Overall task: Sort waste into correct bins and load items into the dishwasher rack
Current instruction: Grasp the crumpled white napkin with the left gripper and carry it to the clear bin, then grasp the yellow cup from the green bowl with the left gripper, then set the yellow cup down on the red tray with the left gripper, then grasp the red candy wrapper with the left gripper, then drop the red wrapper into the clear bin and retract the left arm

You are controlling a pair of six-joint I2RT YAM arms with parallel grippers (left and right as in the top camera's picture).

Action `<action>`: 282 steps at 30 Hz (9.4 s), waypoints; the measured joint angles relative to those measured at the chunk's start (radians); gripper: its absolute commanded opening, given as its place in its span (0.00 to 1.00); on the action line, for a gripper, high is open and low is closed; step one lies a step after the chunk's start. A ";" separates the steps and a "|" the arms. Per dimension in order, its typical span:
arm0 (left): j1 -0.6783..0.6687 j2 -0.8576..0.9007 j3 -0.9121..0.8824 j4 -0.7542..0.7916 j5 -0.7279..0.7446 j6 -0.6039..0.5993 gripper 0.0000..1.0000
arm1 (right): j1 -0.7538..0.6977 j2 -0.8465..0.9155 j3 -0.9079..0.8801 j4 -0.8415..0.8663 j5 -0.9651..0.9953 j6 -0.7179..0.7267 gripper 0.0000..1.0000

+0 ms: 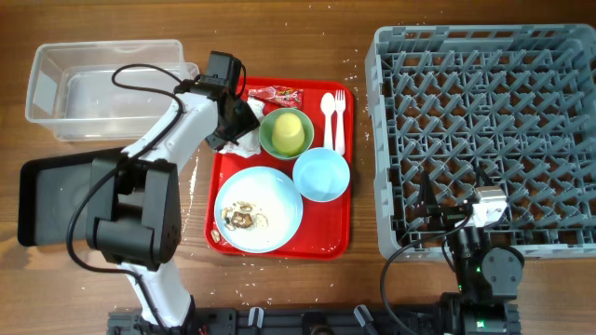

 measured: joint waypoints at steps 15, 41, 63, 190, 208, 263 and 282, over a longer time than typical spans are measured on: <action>0.029 -0.233 0.061 -0.037 -0.019 -0.011 0.04 | 0.000 0.000 0.000 0.000 0.000 0.000 1.00; -0.109 -0.363 0.083 -0.063 0.225 0.084 0.87 | 0.000 0.000 0.000 0.000 0.000 0.000 1.00; -0.332 0.012 0.081 0.114 -0.192 0.106 0.37 | 0.000 0.000 0.000 0.000 0.000 0.000 1.00; -0.089 0.073 0.119 0.442 -0.090 0.234 0.04 | 0.000 0.001 0.000 0.000 0.000 0.000 1.00; -0.089 0.197 0.121 0.455 0.097 0.013 0.54 | 0.000 0.001 0.000 0.000 0.000 0.000 1.00; 0.703 -0.232 0.122 0.113 0.179 0.054 1.00 | 0.000 0.001 0.000 0.000 0.000 0.000 1.00; 0.857 -0.752 0.124 -0.479 0.153 0.059 1.00 | -0.001 0.003 0.000 0.357 -0.143 0.777 1.00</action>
